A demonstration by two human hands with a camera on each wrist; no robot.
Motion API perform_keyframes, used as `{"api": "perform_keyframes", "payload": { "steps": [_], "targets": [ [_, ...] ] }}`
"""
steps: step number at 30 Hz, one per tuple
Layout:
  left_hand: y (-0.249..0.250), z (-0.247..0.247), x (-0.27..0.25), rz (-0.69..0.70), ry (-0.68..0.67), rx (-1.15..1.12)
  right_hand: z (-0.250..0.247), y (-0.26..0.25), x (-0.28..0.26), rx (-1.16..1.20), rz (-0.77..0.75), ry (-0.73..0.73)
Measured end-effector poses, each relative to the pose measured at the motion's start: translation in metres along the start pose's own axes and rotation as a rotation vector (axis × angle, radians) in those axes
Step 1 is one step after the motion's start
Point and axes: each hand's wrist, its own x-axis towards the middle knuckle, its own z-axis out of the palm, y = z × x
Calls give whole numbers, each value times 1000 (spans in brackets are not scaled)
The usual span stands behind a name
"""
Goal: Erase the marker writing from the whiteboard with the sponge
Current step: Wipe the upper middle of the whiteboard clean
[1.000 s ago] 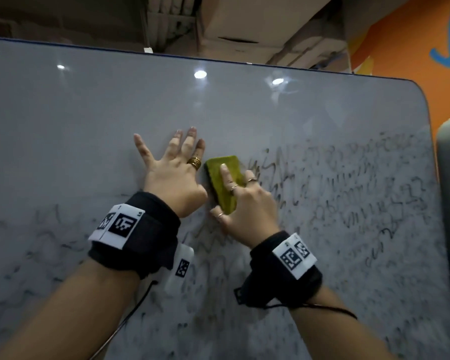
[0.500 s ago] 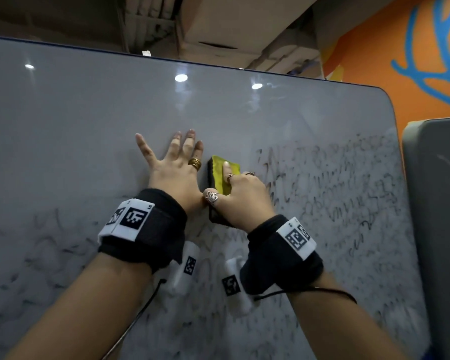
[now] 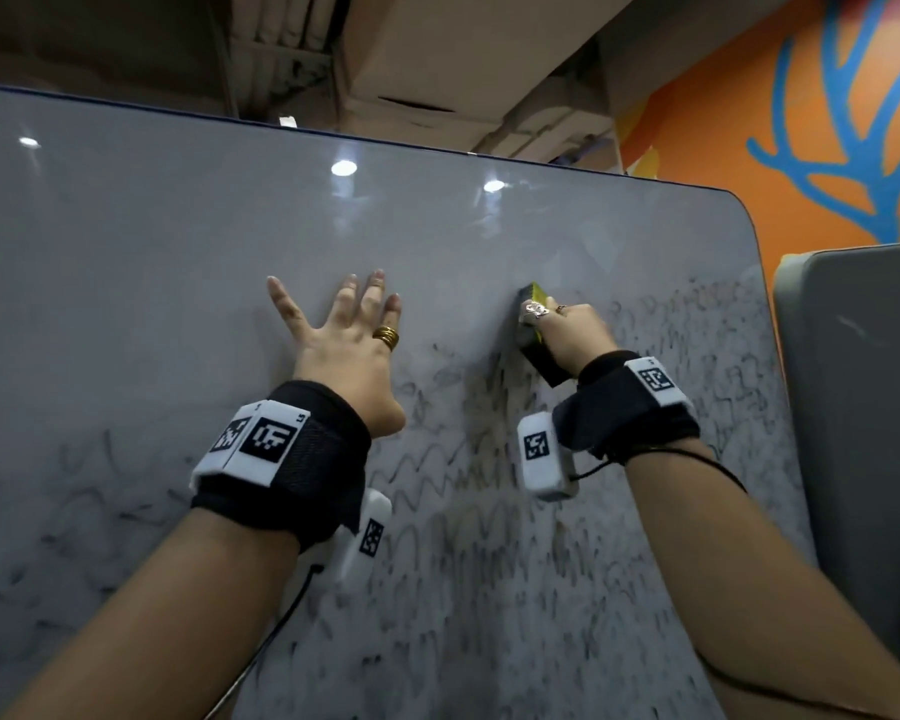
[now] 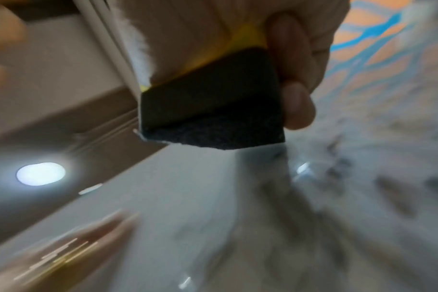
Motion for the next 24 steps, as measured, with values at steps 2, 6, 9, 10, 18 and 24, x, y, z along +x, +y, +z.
{"api": "perform_keyframes", "payload": {
  "steps": [2, 6, 9, 10, 18, 24],
  "targets": [
    [2, 1, 0, 0, 11, 8, 15, -7, -11, -19, -81, -73],
    [5, 2, -1, -8, 27, 50, 32, -9, -24, -149, -134, -69],
    [1, -2, -1, -9, 9, 30, 15, 1, -5, -168, -61, 13],
    [0, -5, -1, -5, -5, 17, 6, 8, 1, -171, -16, 39],
    [20, -20, 8, 59, 84, -20, 0, 20, 2, -152, -66, -30],
    [77, -28, 51, 178, 50, -69, -2, 21, 17, -183, -102, 16]
  ]
}}
